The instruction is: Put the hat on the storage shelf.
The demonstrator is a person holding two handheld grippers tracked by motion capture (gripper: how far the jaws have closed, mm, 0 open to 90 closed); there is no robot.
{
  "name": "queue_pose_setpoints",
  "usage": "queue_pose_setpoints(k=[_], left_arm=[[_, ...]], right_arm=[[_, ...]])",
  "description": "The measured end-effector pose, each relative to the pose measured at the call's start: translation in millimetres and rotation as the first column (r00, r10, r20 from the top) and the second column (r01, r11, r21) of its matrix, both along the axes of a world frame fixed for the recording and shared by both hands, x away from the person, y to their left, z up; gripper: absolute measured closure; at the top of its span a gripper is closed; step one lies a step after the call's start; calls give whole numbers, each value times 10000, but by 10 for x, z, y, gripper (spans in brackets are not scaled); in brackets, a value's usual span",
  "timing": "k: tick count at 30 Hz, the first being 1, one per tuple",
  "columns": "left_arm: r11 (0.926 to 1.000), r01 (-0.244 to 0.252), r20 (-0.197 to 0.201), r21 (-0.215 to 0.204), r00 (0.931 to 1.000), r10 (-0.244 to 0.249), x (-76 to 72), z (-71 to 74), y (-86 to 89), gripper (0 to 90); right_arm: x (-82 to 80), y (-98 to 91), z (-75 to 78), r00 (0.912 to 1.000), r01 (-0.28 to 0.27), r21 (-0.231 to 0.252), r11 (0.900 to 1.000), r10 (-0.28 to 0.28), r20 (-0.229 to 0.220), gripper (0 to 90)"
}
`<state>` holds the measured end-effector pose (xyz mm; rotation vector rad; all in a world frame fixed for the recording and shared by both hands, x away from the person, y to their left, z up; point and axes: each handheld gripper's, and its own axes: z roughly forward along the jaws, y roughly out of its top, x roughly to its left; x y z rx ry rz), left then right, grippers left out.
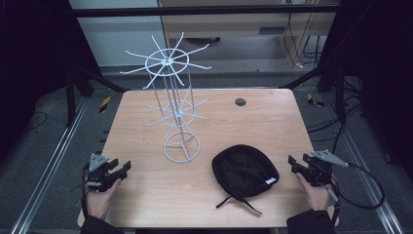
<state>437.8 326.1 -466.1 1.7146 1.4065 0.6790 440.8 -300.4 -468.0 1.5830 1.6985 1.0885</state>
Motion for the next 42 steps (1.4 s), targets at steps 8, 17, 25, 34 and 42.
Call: queue_pose_setpoints(k=[8,17,25,34,42], left_arm=[[9988,488,-80,-108,9988,-488,-83,38,-124,507],[9976,691,-90,102,9976,-690,-105,43,-186,469],[9976,677,-121,134,9976,-676,-111,49,-196,452],[9966,769,-177,284,9969,-764,-112,50,-240,446],[9960,845,-244,305,9962,-837,-110,48,-262,445]], right_arm=[[-100,41,128,9991,-434,195,9989,434,14,469],[-233,248,303,9899,-1415,32,9899,1414,64,504],[-257,374,345,9799,-1974,-36,9803,1973,-294,524],[-227,483,300,9630,-2502,-93,9681,2479,-1060,588],[-182,529,214,9563,-2555,-177,9666,2500,-1514,610]])
